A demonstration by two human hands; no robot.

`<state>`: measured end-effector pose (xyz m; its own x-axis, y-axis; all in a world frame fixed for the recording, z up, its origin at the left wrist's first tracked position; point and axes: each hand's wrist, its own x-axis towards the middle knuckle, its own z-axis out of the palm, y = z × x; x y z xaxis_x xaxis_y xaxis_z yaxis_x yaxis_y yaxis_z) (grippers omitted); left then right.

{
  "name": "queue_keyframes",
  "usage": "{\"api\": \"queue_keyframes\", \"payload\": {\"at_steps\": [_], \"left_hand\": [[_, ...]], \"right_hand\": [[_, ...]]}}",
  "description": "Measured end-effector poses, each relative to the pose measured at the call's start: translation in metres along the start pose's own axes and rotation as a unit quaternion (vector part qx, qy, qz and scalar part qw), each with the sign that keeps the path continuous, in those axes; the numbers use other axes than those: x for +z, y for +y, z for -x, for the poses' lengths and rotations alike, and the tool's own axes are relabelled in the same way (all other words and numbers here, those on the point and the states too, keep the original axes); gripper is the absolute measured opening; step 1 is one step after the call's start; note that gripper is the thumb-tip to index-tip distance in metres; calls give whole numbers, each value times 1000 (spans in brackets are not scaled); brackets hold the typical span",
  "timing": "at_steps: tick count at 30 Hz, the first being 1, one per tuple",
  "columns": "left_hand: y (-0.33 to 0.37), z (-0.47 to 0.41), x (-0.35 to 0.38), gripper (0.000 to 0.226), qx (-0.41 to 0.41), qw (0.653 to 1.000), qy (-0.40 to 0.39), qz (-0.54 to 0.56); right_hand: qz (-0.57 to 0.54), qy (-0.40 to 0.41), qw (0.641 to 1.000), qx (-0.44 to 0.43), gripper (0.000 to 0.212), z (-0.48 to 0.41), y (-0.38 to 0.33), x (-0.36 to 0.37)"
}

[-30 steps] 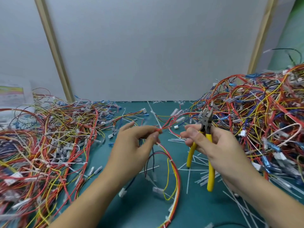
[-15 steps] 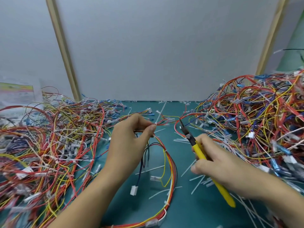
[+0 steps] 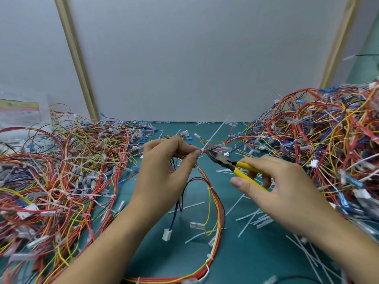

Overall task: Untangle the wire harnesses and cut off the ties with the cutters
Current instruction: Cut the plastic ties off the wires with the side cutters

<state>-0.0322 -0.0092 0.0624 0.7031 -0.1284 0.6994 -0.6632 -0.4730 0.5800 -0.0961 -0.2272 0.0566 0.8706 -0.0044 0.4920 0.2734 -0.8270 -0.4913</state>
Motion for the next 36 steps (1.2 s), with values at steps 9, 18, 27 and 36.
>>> {"api": "queue_keyframes", "payload": {"at_steps": [9,18,27,36], "left_hand": [[1,1,0,11,7,1000,-26,3],[1,1,1,9,14,999,-34,3],[-1,1,2,9,22,999,-32,8],[0,5,12,8,195,973,-68,-99]], "right_hand": [[-4,10,1000,6,48,0,-2,-1],[6,2,1000,-6,42,-1,-2,-3],[-46,3,999,3,56,-2,1,-6],[-417,-26,890,183,46,-5,-18,4]]}}
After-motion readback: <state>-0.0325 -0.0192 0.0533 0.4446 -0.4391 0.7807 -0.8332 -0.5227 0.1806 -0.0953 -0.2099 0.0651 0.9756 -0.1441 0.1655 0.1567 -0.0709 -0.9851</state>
